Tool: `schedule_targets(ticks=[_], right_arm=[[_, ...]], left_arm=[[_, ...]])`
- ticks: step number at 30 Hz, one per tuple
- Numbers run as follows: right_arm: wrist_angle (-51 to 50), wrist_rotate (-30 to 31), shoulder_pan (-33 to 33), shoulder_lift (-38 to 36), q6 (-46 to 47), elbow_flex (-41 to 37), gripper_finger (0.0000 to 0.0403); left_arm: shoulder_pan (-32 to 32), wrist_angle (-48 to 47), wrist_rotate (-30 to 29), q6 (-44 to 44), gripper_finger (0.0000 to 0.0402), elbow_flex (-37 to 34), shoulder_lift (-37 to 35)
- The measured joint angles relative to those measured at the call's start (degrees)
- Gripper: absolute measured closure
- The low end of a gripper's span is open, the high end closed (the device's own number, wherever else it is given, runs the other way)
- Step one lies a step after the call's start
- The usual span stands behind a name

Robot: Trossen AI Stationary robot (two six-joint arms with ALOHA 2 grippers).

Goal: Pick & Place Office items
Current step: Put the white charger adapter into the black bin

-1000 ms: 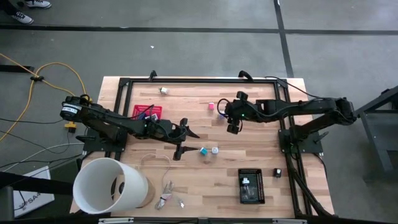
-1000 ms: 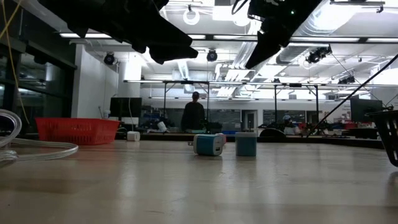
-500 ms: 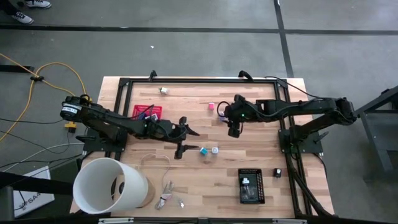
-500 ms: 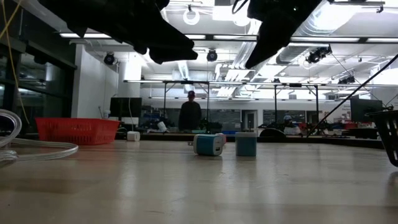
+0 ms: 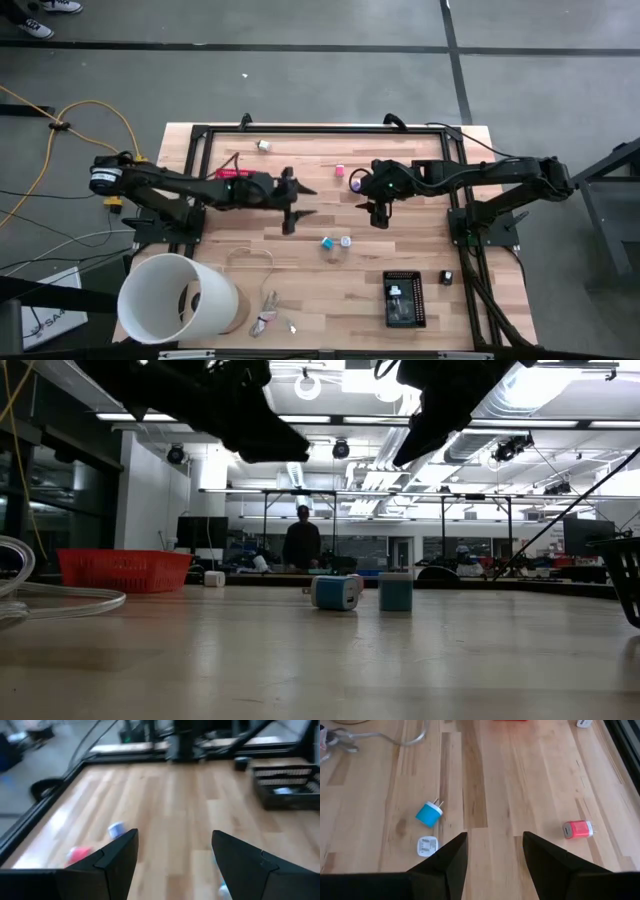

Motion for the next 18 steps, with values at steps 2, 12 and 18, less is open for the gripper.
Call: schedule_targets(ticks=[2,12,18], right_arm=[[0.0,0.0,0.0,0.0,0.0,0.0,0.0227],[0.3,0.1,0.0,0.0,0.0,0.0,0.0227],[0.3,0.1,0.0,0.0,0.0,0.0,0.0227]], left_arm=[[2.2,-2.7,-1.1,-0.3,0.0156,0.0,-1.1],[12.1,-15.4,-8.9,-0.6,0.0156,0.0,-4.8],[17.4,-17.4,-11.2,-2.9,0.0156,0.0,-4.8]])
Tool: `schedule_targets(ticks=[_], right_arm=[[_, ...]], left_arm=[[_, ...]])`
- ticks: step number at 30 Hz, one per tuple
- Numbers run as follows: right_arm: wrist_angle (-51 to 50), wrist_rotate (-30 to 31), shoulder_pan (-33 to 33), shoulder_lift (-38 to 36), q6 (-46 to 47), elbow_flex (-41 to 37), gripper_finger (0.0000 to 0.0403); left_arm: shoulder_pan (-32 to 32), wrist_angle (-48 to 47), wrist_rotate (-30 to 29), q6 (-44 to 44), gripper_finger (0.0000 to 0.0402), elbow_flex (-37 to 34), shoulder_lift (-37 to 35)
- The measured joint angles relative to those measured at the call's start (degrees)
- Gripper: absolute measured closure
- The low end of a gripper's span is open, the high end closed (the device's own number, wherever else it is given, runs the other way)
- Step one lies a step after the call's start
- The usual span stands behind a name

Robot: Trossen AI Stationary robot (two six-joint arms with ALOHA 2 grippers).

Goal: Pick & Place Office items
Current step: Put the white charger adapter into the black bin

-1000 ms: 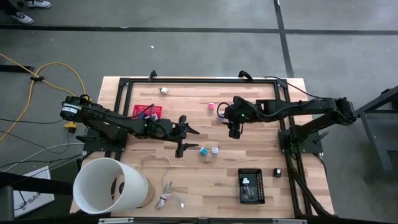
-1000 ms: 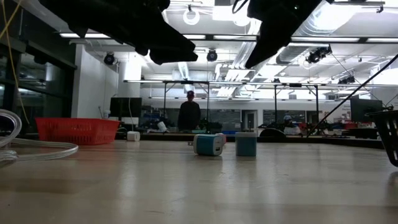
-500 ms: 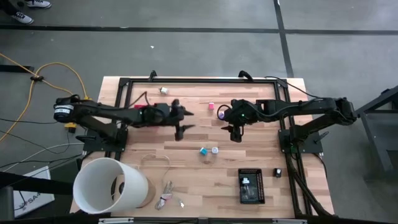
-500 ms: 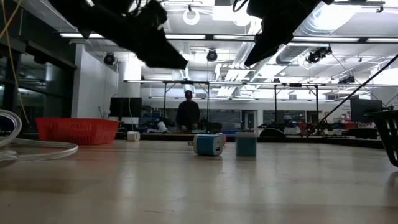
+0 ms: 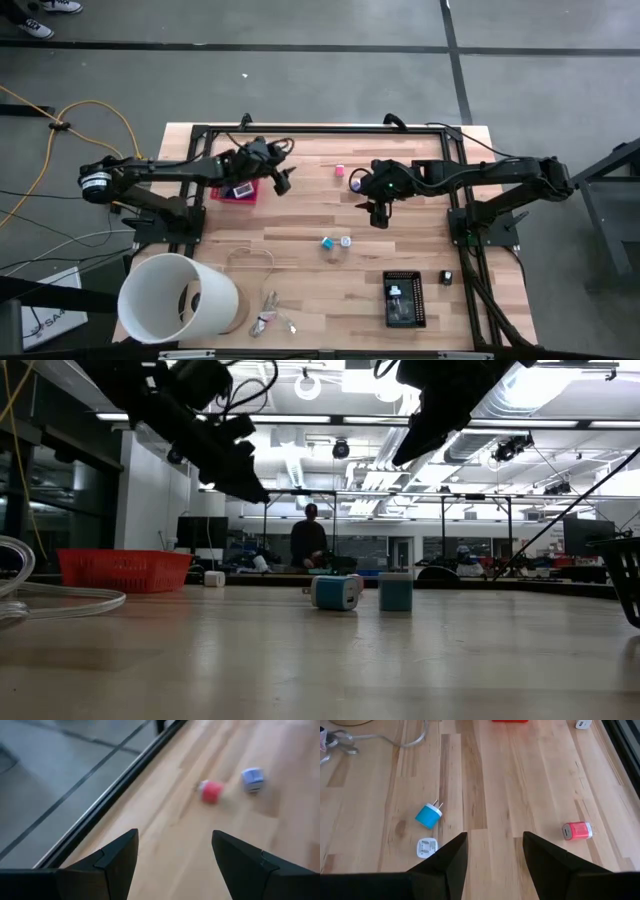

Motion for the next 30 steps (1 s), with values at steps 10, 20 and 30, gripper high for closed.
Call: schedule_targets(ticks=[10,20,30], right_arm=[[0.0,0.0,0.0,0.0,0.0,0.0,0.0227],[0.0,0.0,0.0,0.0,0.0,0.0,0.0227],[0.0,0.0,0.0,0.0,0.0,0.0,0.0227]], left_arm=[[4.9,-2.4,-5.7,-7.7,0.0156,0.2,0.0],[5.1,-13.8,-9.7,1.6,0.0156,7.8,0.0],[5.3,-29.3,-4.9,14.5,0.0156,16.5,0.0]])
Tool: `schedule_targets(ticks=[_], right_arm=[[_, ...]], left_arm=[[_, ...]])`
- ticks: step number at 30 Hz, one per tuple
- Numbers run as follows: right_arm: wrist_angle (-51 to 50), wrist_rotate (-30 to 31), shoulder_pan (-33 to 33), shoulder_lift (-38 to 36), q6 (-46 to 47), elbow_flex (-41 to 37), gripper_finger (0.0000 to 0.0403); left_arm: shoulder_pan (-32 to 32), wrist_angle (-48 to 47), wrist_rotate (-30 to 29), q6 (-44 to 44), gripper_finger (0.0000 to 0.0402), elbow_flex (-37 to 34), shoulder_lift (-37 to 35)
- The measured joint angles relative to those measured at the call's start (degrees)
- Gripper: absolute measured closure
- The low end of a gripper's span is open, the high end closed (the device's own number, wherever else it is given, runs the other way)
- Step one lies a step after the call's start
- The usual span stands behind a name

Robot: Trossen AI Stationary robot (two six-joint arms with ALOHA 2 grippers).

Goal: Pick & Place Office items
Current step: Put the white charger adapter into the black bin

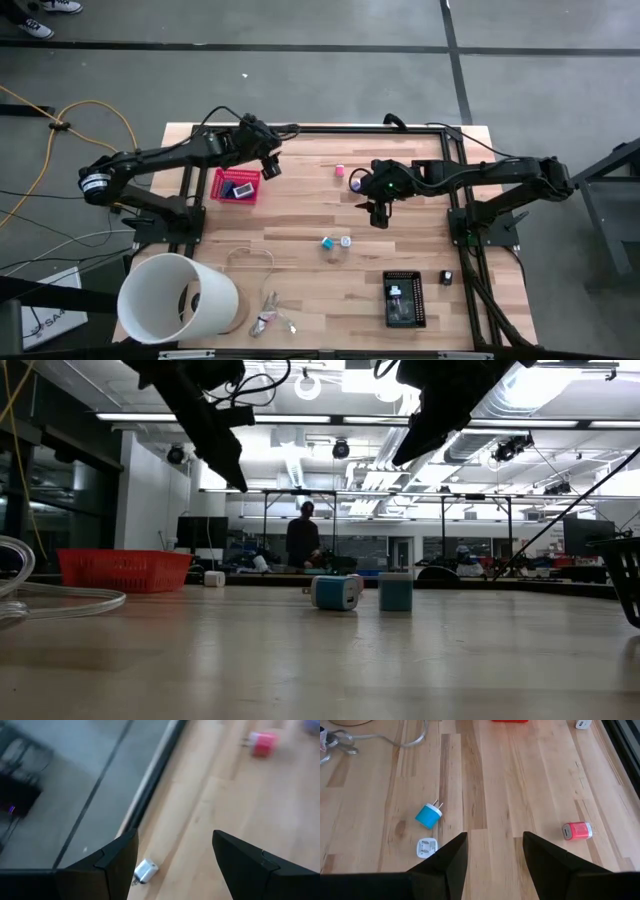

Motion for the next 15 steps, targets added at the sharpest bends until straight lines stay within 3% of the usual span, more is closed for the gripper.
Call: schedule_targets(ticks=[10,15], right_arm=[[0.0,0.0,0.0,0.0,0.0,0.0,0.0227],[0.0,0.0,0.0,0.0,0.0,0.0,0.0227]], left_arm=[[-3.0,-3.0,14.9,26.5,0.0156,0.4,0.0],[1.0,-7.5,20.1,28.8,0.0156,1.9,-0.3]])
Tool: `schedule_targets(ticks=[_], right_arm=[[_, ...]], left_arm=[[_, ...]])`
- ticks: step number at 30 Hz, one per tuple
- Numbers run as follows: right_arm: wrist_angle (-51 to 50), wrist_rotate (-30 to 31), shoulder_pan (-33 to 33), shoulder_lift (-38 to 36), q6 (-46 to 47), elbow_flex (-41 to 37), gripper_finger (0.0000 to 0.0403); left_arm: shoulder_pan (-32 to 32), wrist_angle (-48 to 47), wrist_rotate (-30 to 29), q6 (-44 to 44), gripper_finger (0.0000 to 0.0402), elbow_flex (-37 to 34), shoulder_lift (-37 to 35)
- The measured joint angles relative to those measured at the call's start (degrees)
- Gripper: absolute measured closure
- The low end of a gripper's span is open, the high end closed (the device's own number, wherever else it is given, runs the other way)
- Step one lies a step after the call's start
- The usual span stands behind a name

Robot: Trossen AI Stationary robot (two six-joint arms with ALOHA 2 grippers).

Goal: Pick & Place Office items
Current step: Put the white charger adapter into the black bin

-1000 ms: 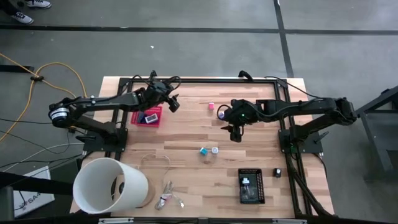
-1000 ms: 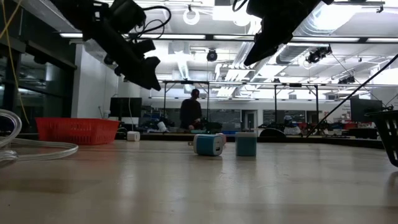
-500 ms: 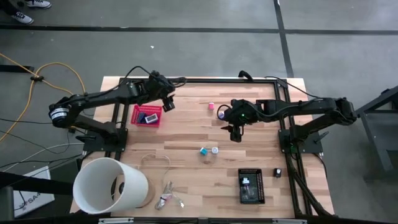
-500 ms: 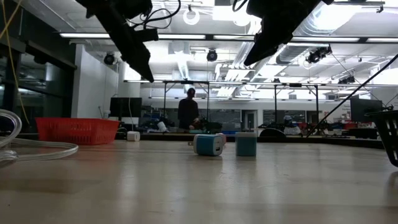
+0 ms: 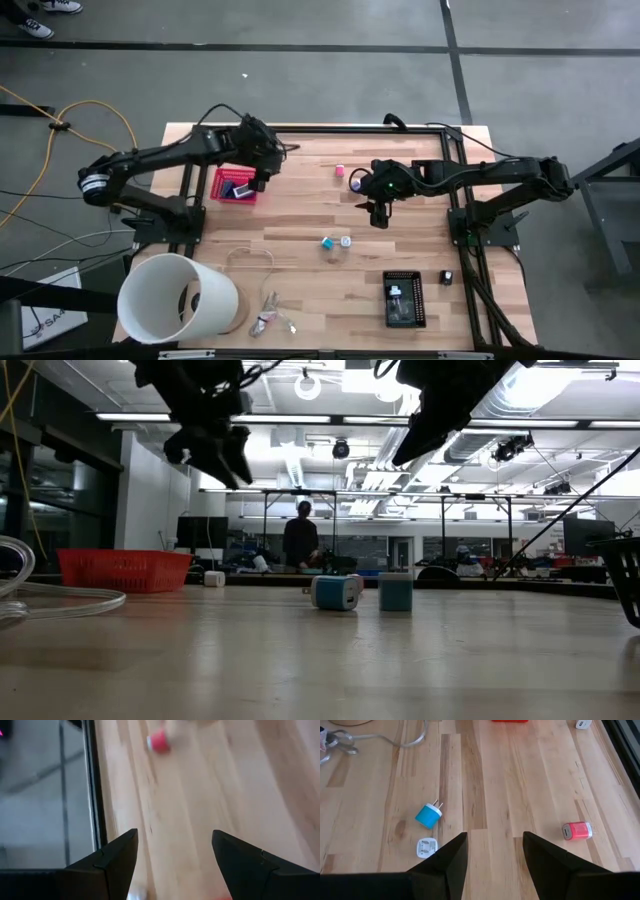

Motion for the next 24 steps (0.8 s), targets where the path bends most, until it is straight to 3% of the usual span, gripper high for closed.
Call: schedule_targets(ticks=[8,15,21,24], right_arm=[[0.0,0.0,0.0,0.0,0.0,0.0,0.0227],[0.0,0.0,0.0,0.0,0.0,0.0,0.0227],[0.0,0.0,0.0,0.0,0.0,0.0,0.0227],[0.0,0.0,0.0,0.0,0.0,0.0,0.0227]], left_arm=[[10.1,-7.9,6.3,-2.6,0.0156,0.4,0.3],[11.8,-8.0,6.7,-6.4,0.0156,0.4,4.0],[10.1,-3.6,5.7,-18.0,0.0156,0.5,9.6],[10.0,0.3,-0.6,-27.8,0.0156,0.6,10.7]])
